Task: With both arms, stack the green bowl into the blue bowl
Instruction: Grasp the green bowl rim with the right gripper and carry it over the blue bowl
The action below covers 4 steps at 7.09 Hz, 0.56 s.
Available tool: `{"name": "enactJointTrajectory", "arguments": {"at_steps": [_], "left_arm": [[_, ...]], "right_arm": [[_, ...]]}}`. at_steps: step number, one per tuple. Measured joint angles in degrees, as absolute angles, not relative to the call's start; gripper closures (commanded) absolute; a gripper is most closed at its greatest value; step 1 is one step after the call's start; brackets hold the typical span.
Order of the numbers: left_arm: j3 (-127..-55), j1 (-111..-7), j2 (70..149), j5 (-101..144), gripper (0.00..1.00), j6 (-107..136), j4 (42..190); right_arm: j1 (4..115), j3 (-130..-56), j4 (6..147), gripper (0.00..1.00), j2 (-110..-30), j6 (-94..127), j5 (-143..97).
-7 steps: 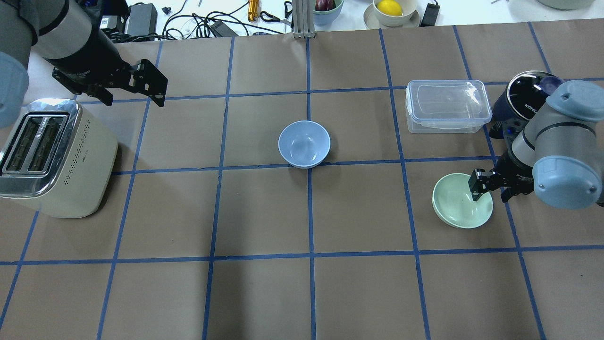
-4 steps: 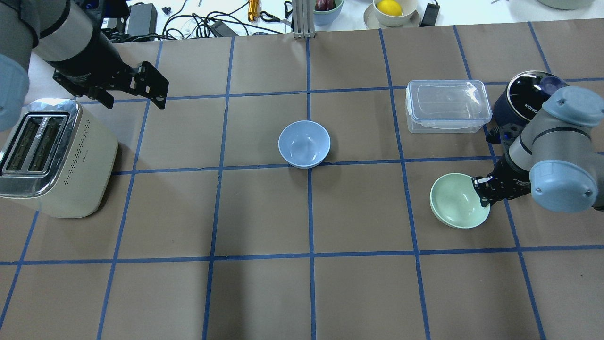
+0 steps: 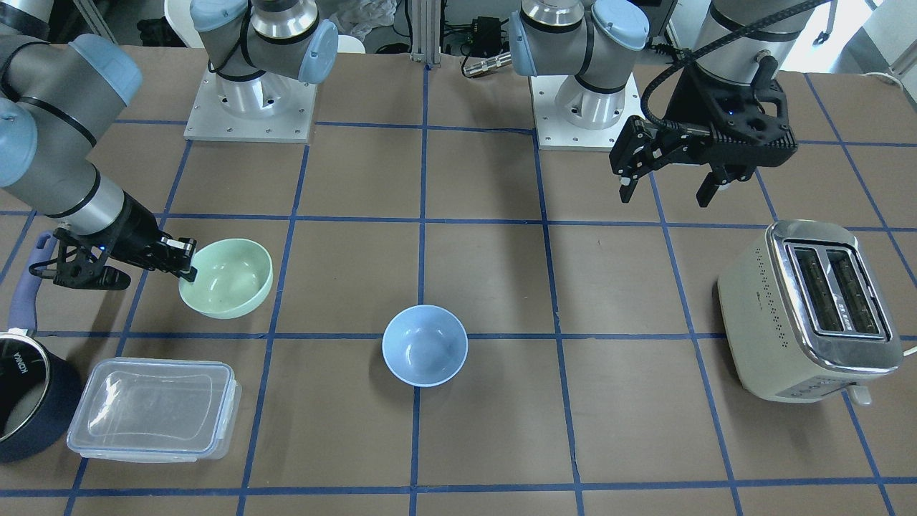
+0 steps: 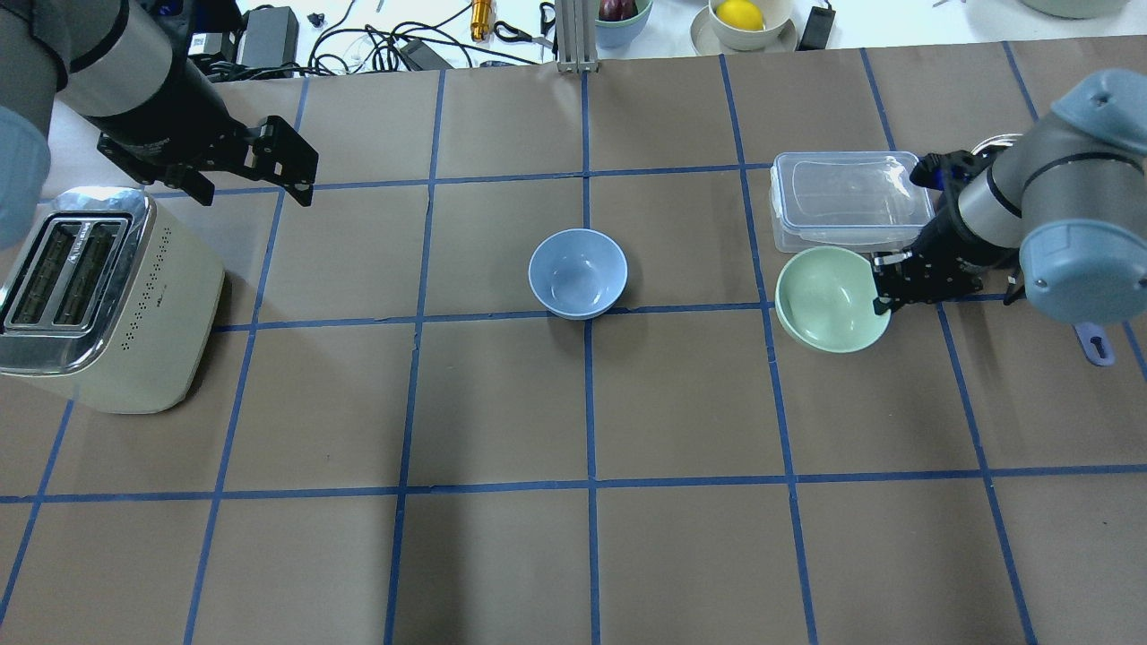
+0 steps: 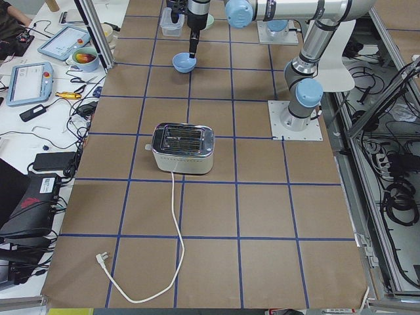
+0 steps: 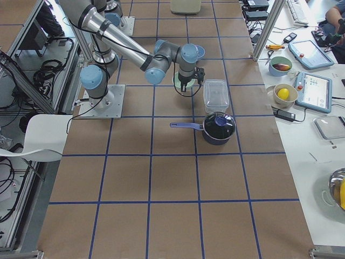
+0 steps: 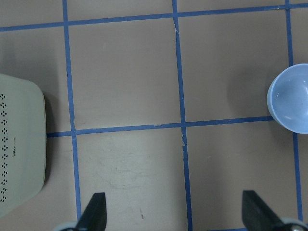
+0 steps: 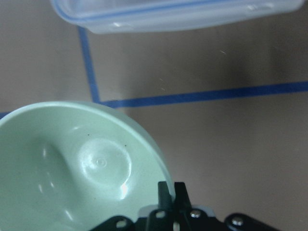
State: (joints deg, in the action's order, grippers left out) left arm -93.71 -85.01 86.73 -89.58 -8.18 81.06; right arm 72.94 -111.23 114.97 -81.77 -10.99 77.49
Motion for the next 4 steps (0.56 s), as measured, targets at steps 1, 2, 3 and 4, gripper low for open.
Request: {"name": "enactJointTrajectory", "arguments": {"at_steps": [1,2,3,4], "left_arm": [[-93.6,-85.0,86.7,-89.6,0.0,-8.2,81.1],[-93.5,-85.0,86.7,-89.6,0.0,-8.2,81.1],[-93.5,-85.0,86.7,-89.6,0.0,-8.2,81.1],[-93.5,-85.0,86.7,-89.6,0.0,-8.2,81.1]], "right_arm": [[78.0,-106.9,114.6,1.0,-79.2,-4.7,75.0],[84.3,-101.7,114.8,1.0,-75.6,3.7,73.8],[90.1,-96.3,115.1,1.0,-71.5,11.3,73.6],[95.1,-91.4,115.2,1.0,-66.9,17.4,73.9]]}}
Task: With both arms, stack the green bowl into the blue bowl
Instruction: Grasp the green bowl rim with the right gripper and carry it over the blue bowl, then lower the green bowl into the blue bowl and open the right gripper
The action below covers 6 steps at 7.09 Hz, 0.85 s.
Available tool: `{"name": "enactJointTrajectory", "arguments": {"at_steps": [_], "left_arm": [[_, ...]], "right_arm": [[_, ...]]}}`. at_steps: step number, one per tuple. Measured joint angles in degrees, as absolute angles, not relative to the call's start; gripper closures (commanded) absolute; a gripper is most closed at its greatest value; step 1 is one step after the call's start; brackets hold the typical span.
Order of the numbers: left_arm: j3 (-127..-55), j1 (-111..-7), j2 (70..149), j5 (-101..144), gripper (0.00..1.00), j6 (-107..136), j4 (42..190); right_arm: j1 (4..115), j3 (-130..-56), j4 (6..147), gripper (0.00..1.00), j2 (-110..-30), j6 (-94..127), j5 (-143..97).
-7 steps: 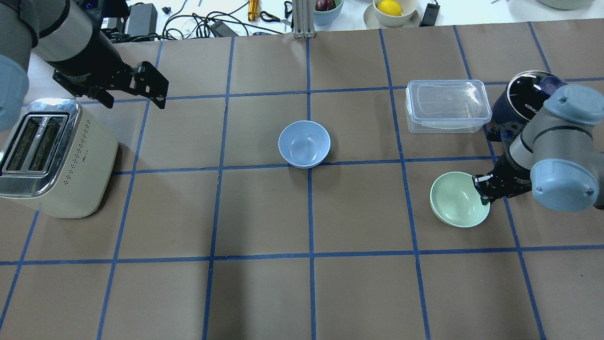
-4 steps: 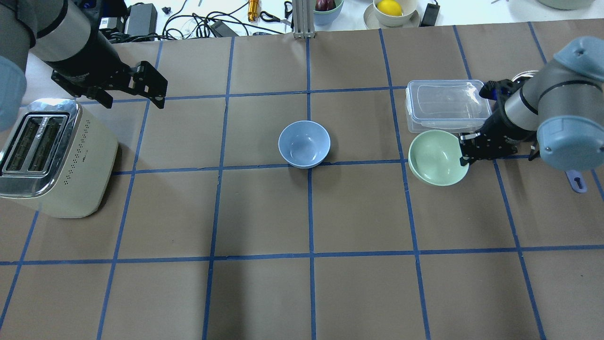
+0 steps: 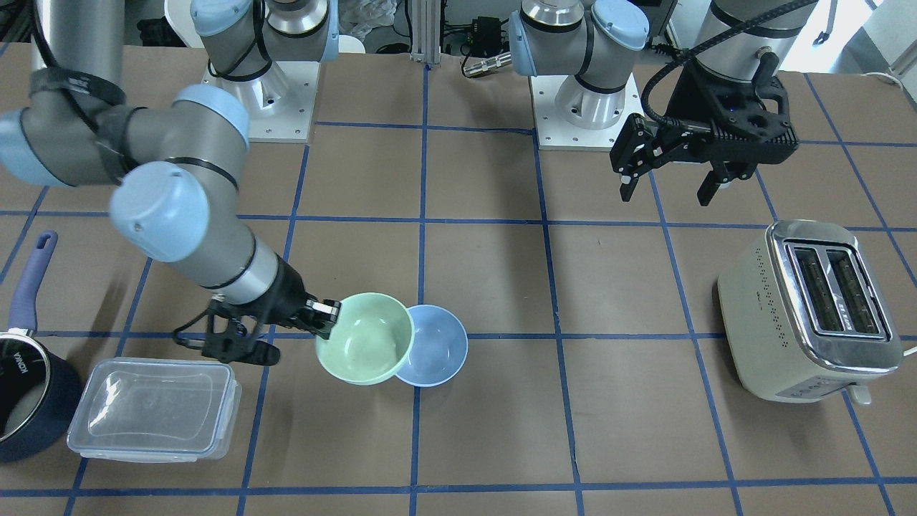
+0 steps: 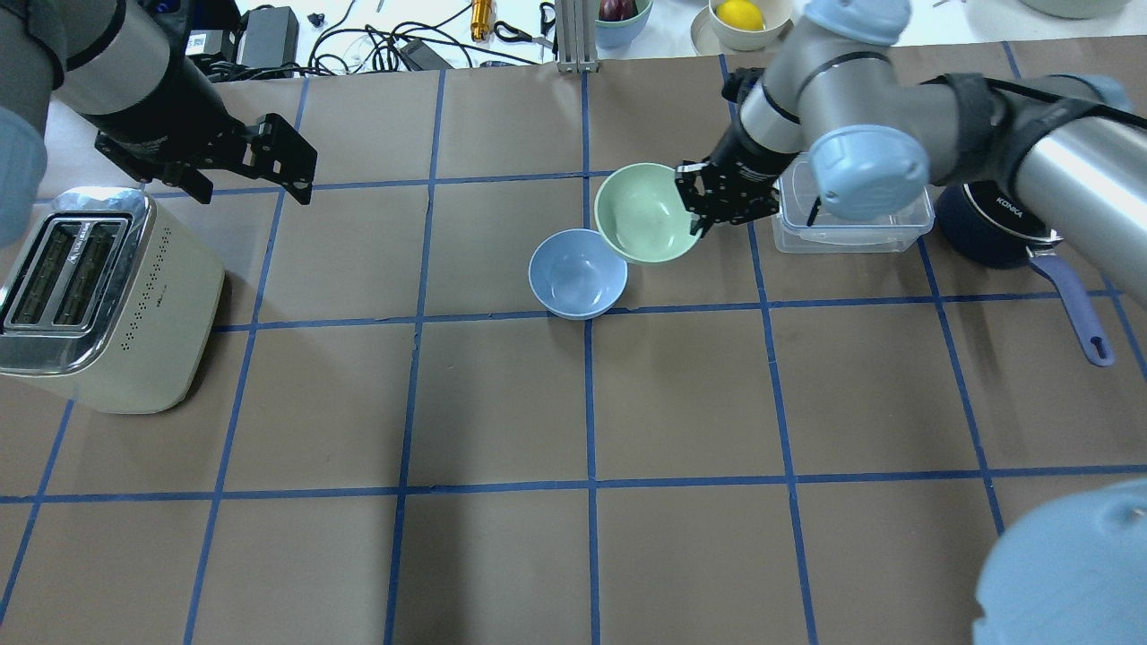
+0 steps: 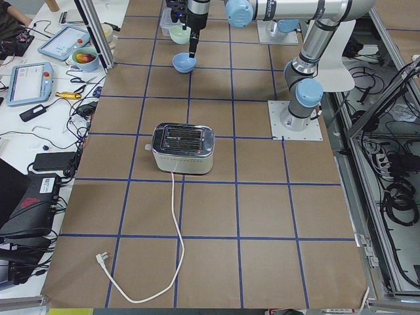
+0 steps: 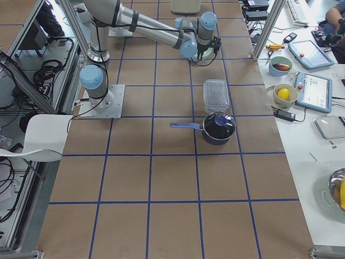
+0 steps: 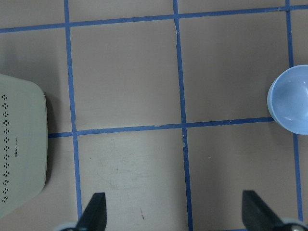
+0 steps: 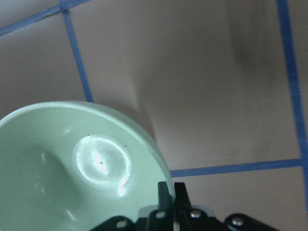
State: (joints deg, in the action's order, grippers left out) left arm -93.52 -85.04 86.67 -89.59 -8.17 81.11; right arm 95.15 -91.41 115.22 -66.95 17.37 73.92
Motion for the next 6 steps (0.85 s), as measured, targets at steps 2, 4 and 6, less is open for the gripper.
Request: {"name": "enactJointTrajectory", "arguments": {"at_steps": [2,4,6], "left_arm": [[-93.6,-85.0,86.6,-89.6,0.0,-8.2,81.1],[-93.7,-85.0,86.6,-89.6,0.0,-8.2,81.1],[-93.8,-85.0,86.6,-89.6,0.0,-8.2,81.1]], "right_arm": [[100.9,-86.4,115.0,1.0,-61.2,22.3,76.7],[102.2,-86.6,114.7,1.0,-59.6,22.7,78.2],[102.3,-88.1,114.5,0.01,-59.4,22.4,78.4]]}}
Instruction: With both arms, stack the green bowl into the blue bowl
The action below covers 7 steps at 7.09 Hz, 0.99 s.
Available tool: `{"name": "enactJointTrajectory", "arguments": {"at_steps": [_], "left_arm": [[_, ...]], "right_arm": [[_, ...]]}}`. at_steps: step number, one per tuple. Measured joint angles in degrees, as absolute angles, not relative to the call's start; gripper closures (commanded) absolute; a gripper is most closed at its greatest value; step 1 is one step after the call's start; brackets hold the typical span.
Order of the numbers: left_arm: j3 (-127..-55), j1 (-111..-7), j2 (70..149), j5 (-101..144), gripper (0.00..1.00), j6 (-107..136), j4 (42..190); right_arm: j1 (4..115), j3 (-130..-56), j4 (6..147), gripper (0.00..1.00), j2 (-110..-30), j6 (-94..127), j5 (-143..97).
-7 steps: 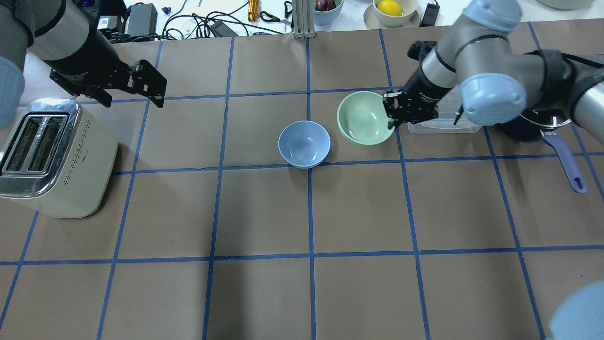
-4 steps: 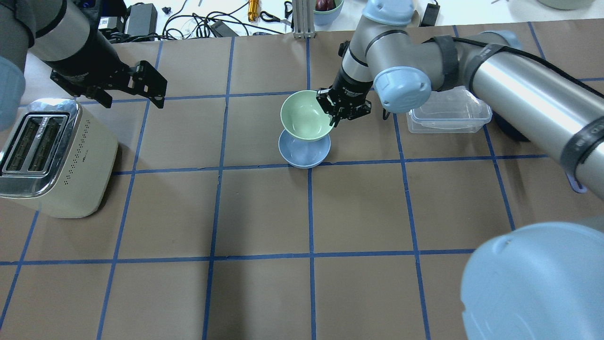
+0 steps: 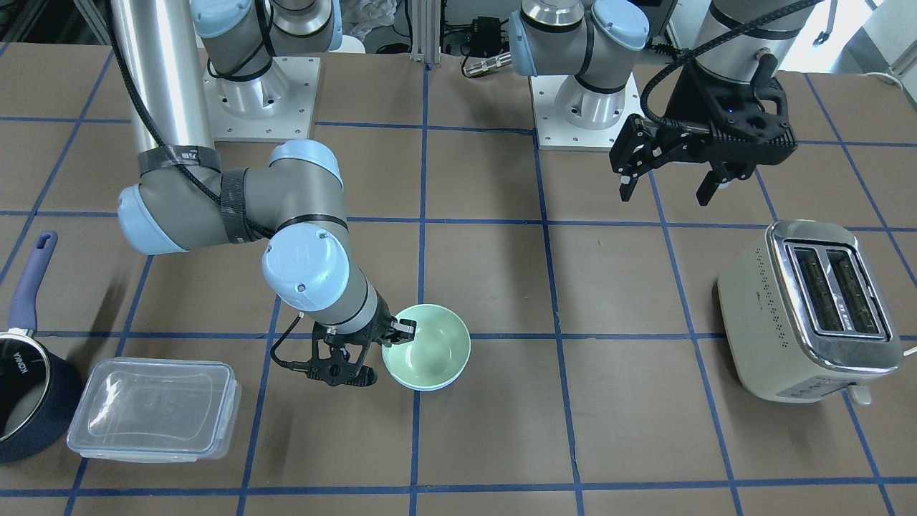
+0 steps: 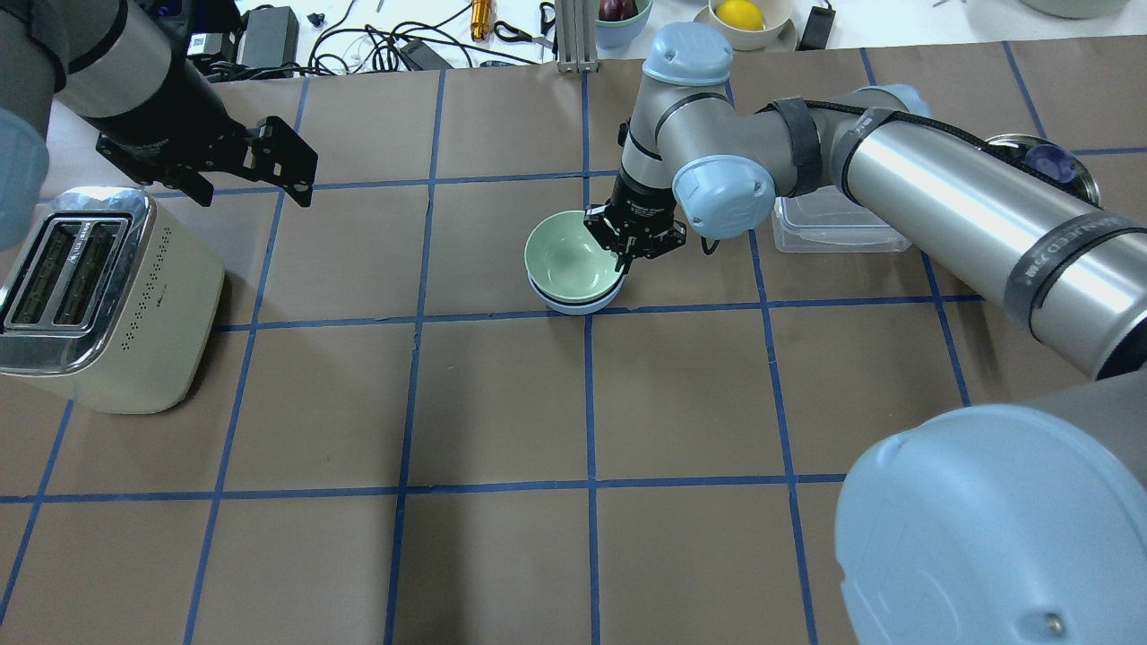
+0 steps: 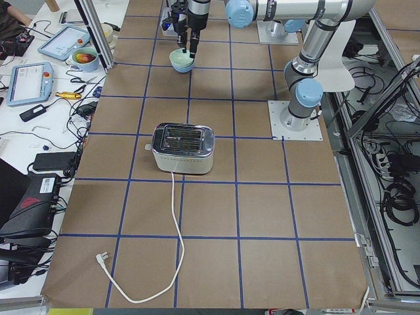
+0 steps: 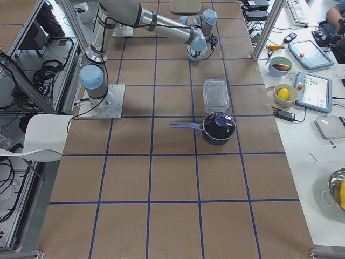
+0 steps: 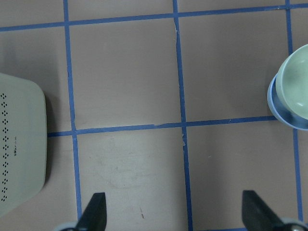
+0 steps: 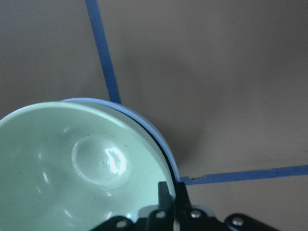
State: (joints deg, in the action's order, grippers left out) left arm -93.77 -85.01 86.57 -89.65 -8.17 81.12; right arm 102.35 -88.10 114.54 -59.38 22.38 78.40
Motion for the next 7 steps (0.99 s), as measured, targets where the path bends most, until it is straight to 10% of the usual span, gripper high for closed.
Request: {"name": "enactJointTrajectory", "arguments": {"at_steps": [7], "left_arm": [[-93.7,-85.0,86.6,-89.6,0.0,-8.2,81.1]], "right_arm": [[94.8,-74.5,91.1,0.0,-70.1,14.4,83.3]]}}
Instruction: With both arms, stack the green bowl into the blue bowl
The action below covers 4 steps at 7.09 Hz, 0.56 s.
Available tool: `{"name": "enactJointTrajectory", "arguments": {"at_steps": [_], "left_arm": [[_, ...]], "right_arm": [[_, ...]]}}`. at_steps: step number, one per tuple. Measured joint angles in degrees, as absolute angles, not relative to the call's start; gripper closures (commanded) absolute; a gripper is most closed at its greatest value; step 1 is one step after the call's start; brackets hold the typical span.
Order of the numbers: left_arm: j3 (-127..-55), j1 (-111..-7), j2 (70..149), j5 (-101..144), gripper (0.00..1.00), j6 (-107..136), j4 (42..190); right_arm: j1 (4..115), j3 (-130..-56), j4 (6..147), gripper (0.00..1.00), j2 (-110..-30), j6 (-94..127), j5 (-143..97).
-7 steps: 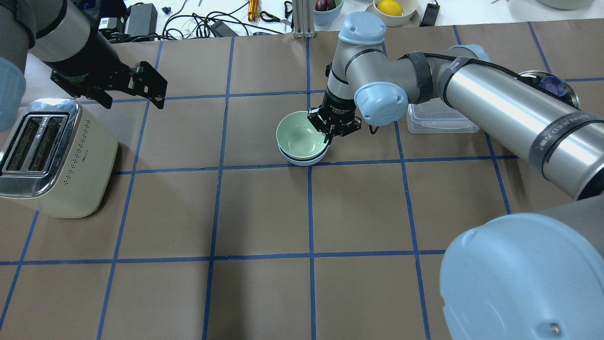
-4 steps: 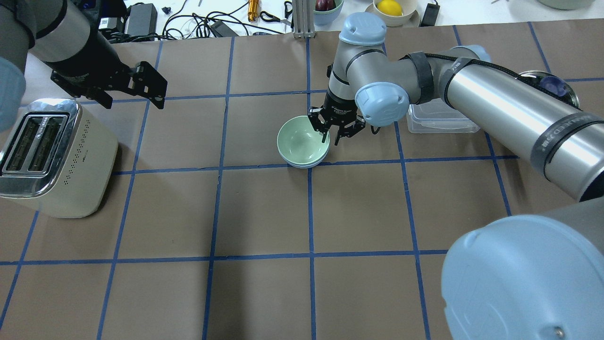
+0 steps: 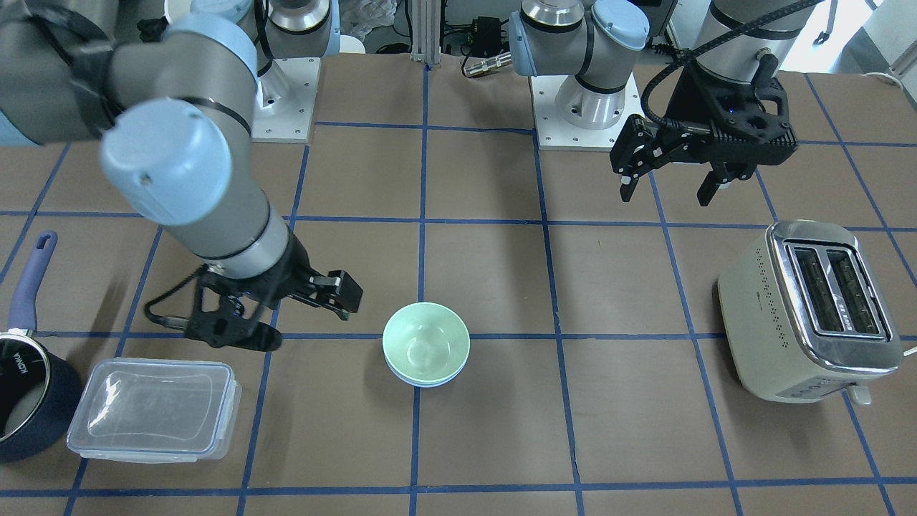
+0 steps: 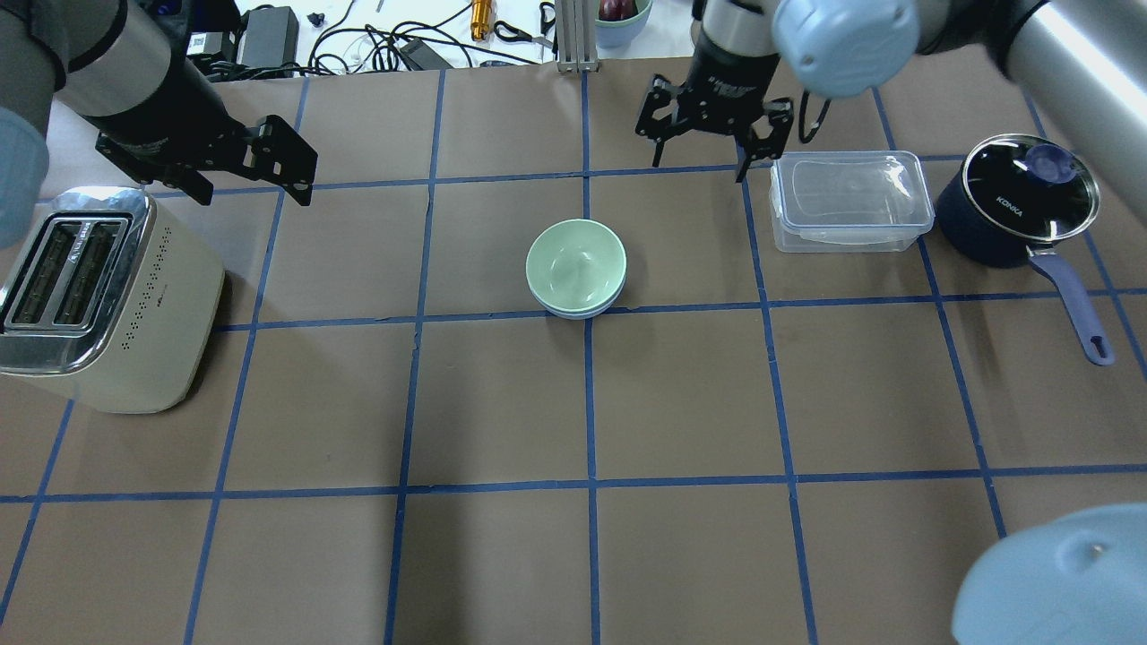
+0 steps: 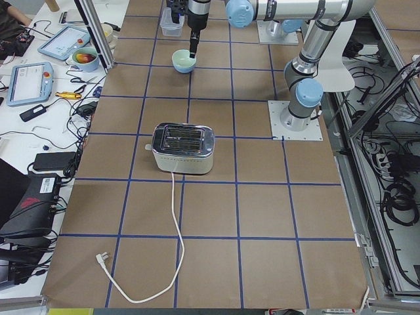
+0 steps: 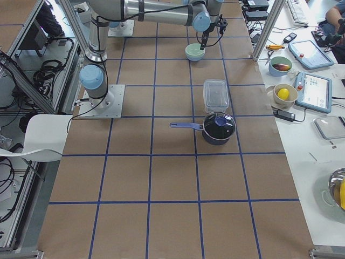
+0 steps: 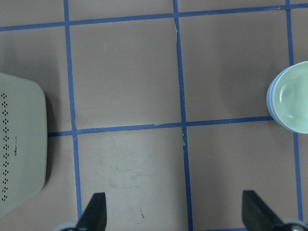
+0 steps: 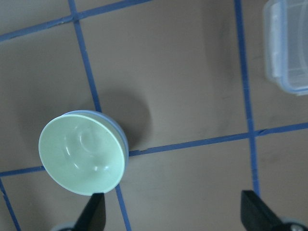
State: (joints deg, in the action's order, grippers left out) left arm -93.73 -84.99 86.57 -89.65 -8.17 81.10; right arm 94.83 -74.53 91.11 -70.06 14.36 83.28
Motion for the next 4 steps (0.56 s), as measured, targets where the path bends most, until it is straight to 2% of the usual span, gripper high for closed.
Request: {"name": "enactJointTrajectory", "arguments": {"at_steps": [2,4], "left_arm": [[-93.6,-84.9,86.6,-89.6,0.0,-8.2,81.2],[-93.3,-84.8,86.7,-89.6,0.0,-8.2,81.8]], "right_arm": [[88.3,-71.8,81.3,0.0,-76.5,0.5,85.7],[85.9,-76.5,79.7,0.0,-83.0,-3.5,86.3]]}}
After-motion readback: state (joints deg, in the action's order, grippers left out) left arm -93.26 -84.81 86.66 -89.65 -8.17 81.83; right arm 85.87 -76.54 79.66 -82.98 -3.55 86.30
